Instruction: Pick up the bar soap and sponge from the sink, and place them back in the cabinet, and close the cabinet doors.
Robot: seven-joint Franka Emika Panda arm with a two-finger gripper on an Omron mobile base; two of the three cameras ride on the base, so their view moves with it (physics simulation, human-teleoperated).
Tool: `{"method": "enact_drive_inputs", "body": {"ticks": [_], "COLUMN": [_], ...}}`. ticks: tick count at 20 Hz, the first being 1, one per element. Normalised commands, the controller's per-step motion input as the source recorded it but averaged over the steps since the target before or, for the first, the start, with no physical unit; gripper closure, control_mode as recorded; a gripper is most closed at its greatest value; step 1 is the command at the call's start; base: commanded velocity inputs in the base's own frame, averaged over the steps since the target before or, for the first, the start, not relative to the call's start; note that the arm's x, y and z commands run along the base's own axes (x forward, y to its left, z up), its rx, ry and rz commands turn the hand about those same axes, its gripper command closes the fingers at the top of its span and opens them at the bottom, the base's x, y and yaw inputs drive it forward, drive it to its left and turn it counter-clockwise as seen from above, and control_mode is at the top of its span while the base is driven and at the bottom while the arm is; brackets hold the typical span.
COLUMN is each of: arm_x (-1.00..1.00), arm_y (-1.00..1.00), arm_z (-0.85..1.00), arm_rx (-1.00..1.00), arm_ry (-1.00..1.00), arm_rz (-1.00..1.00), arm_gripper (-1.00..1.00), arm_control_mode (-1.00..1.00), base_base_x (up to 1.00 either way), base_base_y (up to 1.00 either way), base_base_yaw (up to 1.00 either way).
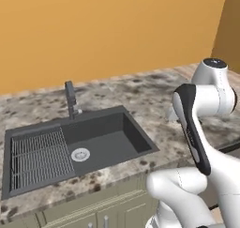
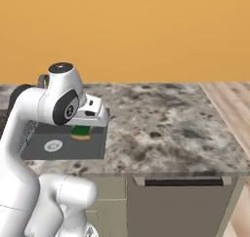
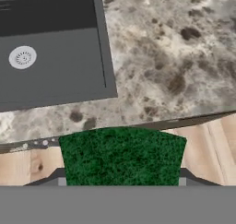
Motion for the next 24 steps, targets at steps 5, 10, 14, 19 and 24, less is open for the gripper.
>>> {"method": "enact_drive_inputs", "body": {"ticks": [5, 10, 14, 19, 24], "arm_x": [0.0, 0.0, 0.0, 0.0, 0.0], "arm_y": [0.0, 0.0, 0.0, 0.0, 0.0], "arm_z": [0.0, 0.0, 0.0, 0.0, 0.0], "arm_rx": [0.0, 0.0, 0.0, 0.0, 0.0], "arm_ry": [0.0, 0.0, 0.0, 0.0, 0.0], "arm_rz": [0.0, 0.0, 0.0, 0.0, 0.0], "arm_gripper": [1.0, 1.0, 1.0, 1.0, 1.0], "arm_control_mode": [1.0, 1.0, 1.0, 1.0, 1.0], "base_base_x": [-0.29, -0.15, 0.0, 0.02, 0.12], "base_base_y": [-0.71, -0.7, -0.43, -0.41, -0.37], "base_base_yaw": [-0.53, -0.6, -0.7, -0.7, -0.69]}}
